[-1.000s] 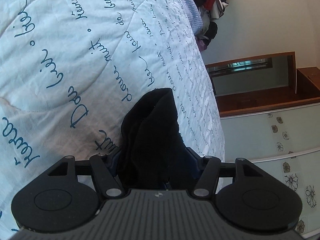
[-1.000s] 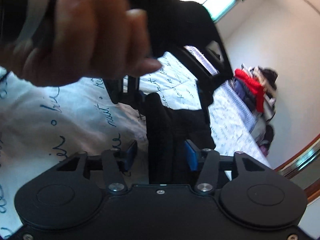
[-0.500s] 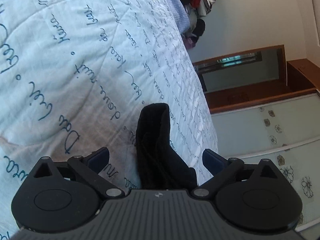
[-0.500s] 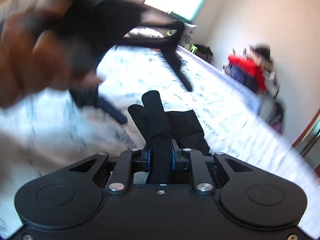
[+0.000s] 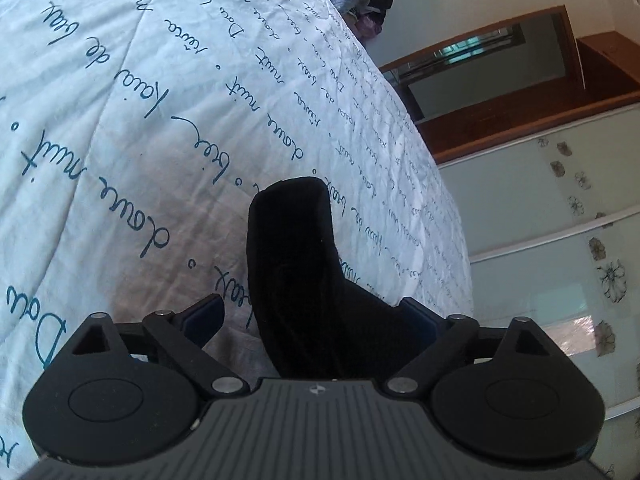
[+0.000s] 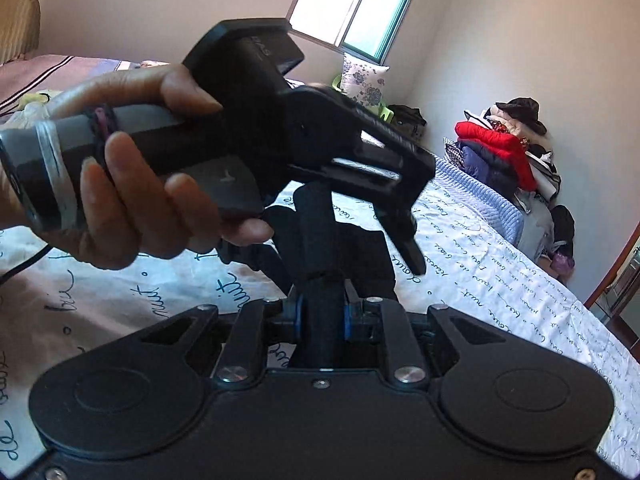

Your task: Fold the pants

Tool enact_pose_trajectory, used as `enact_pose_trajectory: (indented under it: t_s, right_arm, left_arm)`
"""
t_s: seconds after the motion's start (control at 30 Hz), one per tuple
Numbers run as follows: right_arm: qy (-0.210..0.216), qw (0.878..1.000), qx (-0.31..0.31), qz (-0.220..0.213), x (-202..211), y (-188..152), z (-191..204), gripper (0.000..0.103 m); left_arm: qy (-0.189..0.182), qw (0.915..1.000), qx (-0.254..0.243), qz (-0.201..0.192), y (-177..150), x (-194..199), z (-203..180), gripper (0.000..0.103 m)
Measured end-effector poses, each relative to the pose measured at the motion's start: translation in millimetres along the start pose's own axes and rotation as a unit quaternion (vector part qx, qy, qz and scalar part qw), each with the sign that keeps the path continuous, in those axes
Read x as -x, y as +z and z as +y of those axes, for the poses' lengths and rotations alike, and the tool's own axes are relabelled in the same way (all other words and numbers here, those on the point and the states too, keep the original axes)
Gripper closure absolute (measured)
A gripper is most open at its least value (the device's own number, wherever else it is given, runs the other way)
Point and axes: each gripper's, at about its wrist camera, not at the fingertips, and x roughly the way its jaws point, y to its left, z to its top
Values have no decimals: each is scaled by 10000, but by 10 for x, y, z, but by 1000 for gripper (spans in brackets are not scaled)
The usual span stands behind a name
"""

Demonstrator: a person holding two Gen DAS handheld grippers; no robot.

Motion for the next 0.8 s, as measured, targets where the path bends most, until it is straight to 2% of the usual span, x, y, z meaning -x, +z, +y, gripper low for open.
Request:
enact_pose_trajectory:
  t_s: [0.07,0.1,0.13,0.17,0.23,0.33,0.4,0.47,0.53,0.63,0.7,0.8]
  right_arm:
    - [0,10000,-85,-20,-4,34,-34,87]
    - [-4,9999,-127,-20,2,29,-42,87]
    - [-8,9999,-154,-20,-5,-2,-72,87]
    - [-3,9998,-174,-7,-14,-15,-91,87]
    - [97,9997,-188,75,-17,-33,-127,83]
    - [440,9982,-405,84,152,-47,-191,80]
    - [813,9922,-934,-156,363,-69,-356,80]
    - [998,9800,-1666,-427,502,-118,-600,80]
    - [784,9727,-2146,-395,460,-160,-827,80]
    - [295,9785,-2019,301,148,-197,-880,81]
    - [354,9793,-1936,482,6,-199,-808,81]
    - [471,9776,-1993,488,-104,-188,-720,81]
  left_arm:
    - [122,9998,-124,111,5,-54,-35,32]
    - [165,9996,-172,169,7,-85,-47,48]
    - [202,9994,-187,200,3,-109,-54,58]
    - [296,9992,-211,169,-5,-117,-54,58]
    - [470,9983,-347,78,-21,-122,-82,74]
    - [536,9975,-463,-39,-57,-87,-97,78]
    - [601,9963,-605,-125,-92,-60,-120,80]
    - [676,9950,-703,-191,-138,-30,-124,81]
    - [705,9944,-743,-264,-172,-16,-141,81]
    - [728,9935,-793,-364,-208,4,-189,81]
    - [740,9929,-832,-425,-240,37,-231,81]
    - [670,9939,-736,-474,-268,70,-266,82]
